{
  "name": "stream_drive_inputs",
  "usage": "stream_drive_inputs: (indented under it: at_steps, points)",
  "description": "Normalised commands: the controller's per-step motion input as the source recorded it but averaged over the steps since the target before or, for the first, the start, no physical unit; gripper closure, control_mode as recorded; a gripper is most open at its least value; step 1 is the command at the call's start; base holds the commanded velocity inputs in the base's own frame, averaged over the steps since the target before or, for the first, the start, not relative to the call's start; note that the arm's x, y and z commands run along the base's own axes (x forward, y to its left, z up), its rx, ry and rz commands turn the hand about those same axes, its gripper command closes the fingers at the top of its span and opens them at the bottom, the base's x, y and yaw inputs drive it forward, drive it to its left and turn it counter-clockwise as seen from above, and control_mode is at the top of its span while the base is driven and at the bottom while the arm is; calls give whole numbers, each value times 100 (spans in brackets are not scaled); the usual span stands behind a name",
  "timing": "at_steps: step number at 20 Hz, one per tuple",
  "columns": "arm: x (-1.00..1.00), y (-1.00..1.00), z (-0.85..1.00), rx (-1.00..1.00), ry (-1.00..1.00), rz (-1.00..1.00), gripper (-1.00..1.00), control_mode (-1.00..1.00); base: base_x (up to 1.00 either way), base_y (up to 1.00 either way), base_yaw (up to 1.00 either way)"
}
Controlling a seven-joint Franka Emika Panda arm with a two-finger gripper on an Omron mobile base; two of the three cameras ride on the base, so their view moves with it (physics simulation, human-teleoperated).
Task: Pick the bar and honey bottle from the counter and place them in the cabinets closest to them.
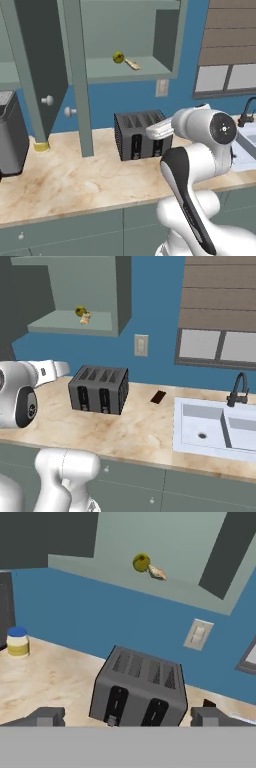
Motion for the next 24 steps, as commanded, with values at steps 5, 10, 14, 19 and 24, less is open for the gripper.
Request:
stream_drive_inputs:
  at_steps: [5, 10, 14, 19, 24]
  points:
    - [0, 0, 0, 0, 0, 0, -100, 100, -57, 0, 0]
    - [0, 0, 0, 0, 0, 0, -100, 100, -53, 0, 0]
    - [0, 0, 0, 0, 0, 0, -100, 100, -48, 1, 0]
    - [0, 0, 0, 0, 0, 0, -100, 100, -42, 12, 0]
    - [0, 0, 0, 0, 0, 0, -100, 100, -34, 30, 0]
